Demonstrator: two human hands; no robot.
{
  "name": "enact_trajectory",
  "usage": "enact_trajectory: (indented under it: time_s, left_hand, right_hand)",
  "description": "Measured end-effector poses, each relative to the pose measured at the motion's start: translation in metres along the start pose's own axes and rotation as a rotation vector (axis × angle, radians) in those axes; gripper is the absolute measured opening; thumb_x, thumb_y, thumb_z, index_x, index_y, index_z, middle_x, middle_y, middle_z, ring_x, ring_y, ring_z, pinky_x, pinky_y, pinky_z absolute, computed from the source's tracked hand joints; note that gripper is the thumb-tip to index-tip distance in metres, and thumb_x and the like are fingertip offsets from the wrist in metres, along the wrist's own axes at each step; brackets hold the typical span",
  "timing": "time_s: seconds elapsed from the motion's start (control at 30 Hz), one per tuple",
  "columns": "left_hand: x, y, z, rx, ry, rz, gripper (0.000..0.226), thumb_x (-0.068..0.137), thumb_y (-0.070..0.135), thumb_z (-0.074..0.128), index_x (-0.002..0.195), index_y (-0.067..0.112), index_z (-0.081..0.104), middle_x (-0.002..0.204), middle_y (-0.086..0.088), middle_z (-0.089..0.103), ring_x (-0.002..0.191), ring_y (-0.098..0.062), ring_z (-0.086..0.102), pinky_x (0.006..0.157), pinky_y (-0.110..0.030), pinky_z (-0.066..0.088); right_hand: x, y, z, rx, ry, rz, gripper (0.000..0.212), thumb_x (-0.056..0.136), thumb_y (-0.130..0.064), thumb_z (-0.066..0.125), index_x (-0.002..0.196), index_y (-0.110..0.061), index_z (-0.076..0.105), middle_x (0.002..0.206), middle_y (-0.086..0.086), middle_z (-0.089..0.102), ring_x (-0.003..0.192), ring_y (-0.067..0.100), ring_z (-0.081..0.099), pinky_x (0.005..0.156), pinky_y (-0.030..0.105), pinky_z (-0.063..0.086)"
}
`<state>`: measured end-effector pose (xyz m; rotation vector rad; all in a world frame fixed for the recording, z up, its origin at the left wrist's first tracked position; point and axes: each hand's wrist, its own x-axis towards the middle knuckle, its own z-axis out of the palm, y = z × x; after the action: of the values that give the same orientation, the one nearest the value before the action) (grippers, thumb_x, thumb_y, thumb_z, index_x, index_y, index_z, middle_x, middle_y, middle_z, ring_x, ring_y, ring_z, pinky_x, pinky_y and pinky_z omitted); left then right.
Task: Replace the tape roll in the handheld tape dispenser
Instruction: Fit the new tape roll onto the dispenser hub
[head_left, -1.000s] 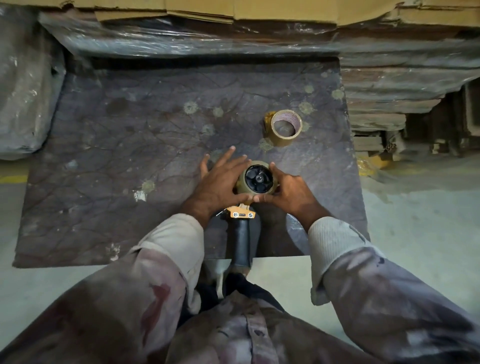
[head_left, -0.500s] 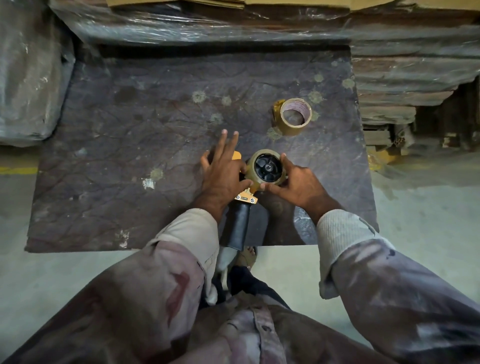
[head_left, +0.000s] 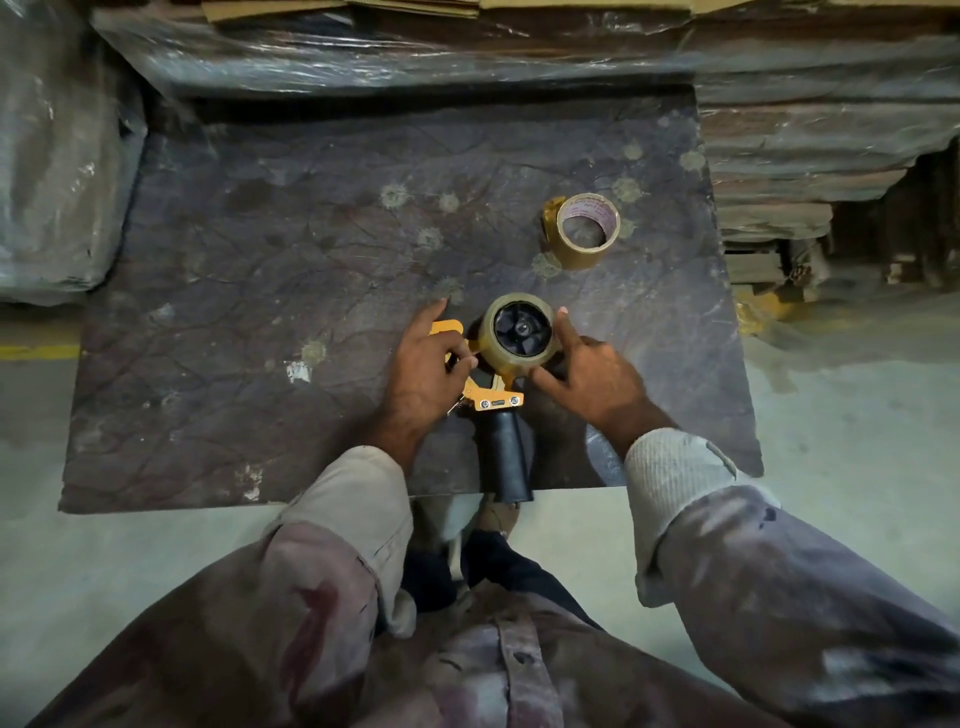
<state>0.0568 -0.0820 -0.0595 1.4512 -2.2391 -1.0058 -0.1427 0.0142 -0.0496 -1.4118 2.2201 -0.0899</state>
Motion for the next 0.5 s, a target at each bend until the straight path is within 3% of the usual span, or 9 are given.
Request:
enact_trajectory:
  time_s: [0.1, 0.2, 0.3, 0.4, 0.5]
  left_hand:
    - [-0.005, -0.002, 0.002, -0.024, 0.026, -0.060, 0.019, 0.081, 0.013, 0.079, 0.068, 0.021, 0.067, 0.155, -0.012, 0.044, 0.141, -0.023, 0.045, 0.108, -0.019, 0.029]
    - [-0.006, -0.004, 0.004, -0.031, 0.033, -0.087, 0.015, 0.080, 0.016, 0.079, 0.070, 0.020, 0.069, 0.151, -0.013, 0.047, 0.138, -0.024, 0.047, 0.104, -0.017, 0.027]
    - [-0.007, -0.002, 0.004, -0.015, 0.032, -0.113, 0.009, 0.081, 0.019, 0.078, 0.075, 0.017, 0.071, 0.150, -0.013, 0.048, 0.139, -0.026, 0.045, 0.106, -0.022, 0.030]
    - [-0.009, -0.001, 0.005, 0.010, 0.031, -0.109, 0.009, 0.081, 0.021, 0.078, 0.077, 0.017, 0.071, 0.150, -0.012, 0.047, 0.140, -0.030, 0.041, 0.110, -0.038, 0.035]
    - [-0.013, 0.002, 0.003, 0.062, 0.021, -0.076, 0.008, 0.082, 0.022, 0.077, 0.080, 0.017, 0.071, 0.152, -0.011, 0.044, 0.140, -0.031, 0.038, 0.110, -0.042, 0.036]
  right_hand:
    - [-0.032, -0.017, 0.023, 0.274, 0.101, 0.208, 0.076, 0.090, -0.057, 0.057, 0.146, -0.014, 0.031, 0.124, 0.021, 0.065, 0.108, 0.044, 0.066, 0.085, 0.052, 0.057]
    - [-0.066, -0.037, 0.047, 0.463, 0.030, 0.284, 0.054, 0.082, -0.051, 0.066, 0.117, -0.015, 0.046, 0.112, 0.013, 0.068, 0.099, 0.035, 0.068, 0.079, 0.042, 0.055]
    - [-0.077, -0.054, 0.058, 0.513, -0.053, 0.270, 0.053, 0.073, -0.047, 0.071, 0.107, -0.019, 0.043, 0.107, 0.008, 0.066, 0.096, 0.031, 0.067, 0.077, 0.041, 0.055]
    - [-0.072, -0.063, 0.059, 0.511, -0.055, 0.287, 0.057, 0.074, -0.040, 0.077, 0.108, -0.019, 0.035, 0.113, 0.012, 0.066, 0.100, 0.034, 0.066, 0.082, 0.042, 0.056]
    - [-0.066, -0.065, 0.059, 0.546, -0.044, 0.283, 0.062, 0.075, -0.032, 0.079, 0.111, -0.022, 0.030, 0.114, 0.013, 0.067, 0.102, 0.035, 0.067, 0.083, 0.042, 0.055]
